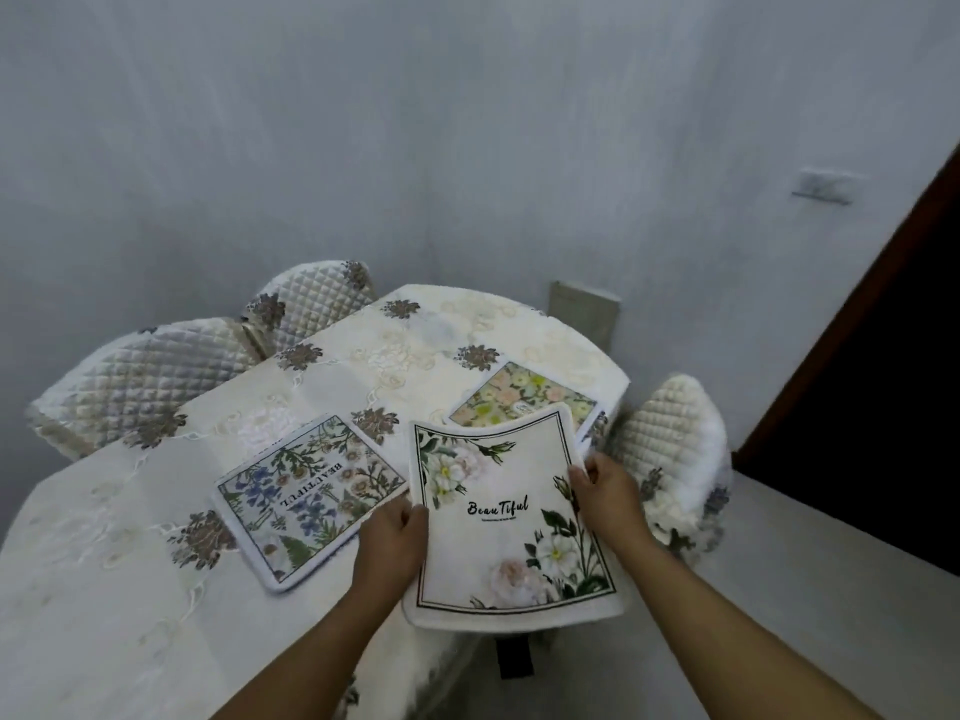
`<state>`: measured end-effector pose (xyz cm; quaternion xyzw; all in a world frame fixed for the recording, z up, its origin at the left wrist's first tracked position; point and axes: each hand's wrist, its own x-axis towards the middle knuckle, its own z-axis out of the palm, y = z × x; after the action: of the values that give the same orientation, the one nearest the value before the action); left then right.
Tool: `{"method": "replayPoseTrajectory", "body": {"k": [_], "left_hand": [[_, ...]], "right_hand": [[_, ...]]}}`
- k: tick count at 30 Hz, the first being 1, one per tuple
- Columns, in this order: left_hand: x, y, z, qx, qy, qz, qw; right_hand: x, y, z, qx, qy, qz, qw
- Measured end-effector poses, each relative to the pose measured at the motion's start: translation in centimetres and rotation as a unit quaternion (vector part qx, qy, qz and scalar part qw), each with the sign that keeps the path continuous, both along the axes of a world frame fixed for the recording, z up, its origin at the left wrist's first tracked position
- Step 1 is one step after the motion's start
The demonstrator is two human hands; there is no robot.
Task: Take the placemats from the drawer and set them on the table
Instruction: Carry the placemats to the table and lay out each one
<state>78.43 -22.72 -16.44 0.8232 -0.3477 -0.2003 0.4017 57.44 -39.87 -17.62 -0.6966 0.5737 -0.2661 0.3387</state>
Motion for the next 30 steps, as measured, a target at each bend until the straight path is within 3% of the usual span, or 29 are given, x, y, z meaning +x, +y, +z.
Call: {"method": "replayPoseTrajectory", "body": {"k": [8, 18, 30], "left_hand": [[-13.4, -10.9, 0.8, -0.020, 0.000, -0.047, 0.999], [-29.9, -24.4, 0.9, -0.005, -0.028, -0.093, 0.995], [-34.0, -38.2, 0.6, 0.020, -0.030, -0.088, 0.995]], "right_hand": [[-15.0, -6.2, 1.8, -0.002, -0.077, -0.126, 0.989], [-33.8, -17.4, 1.6, 0.010, -0.113, -0.156, 0.981], [-38.9, -30.3, 0.6, 0.009, -0.092, -0.141, 0.986]]}}
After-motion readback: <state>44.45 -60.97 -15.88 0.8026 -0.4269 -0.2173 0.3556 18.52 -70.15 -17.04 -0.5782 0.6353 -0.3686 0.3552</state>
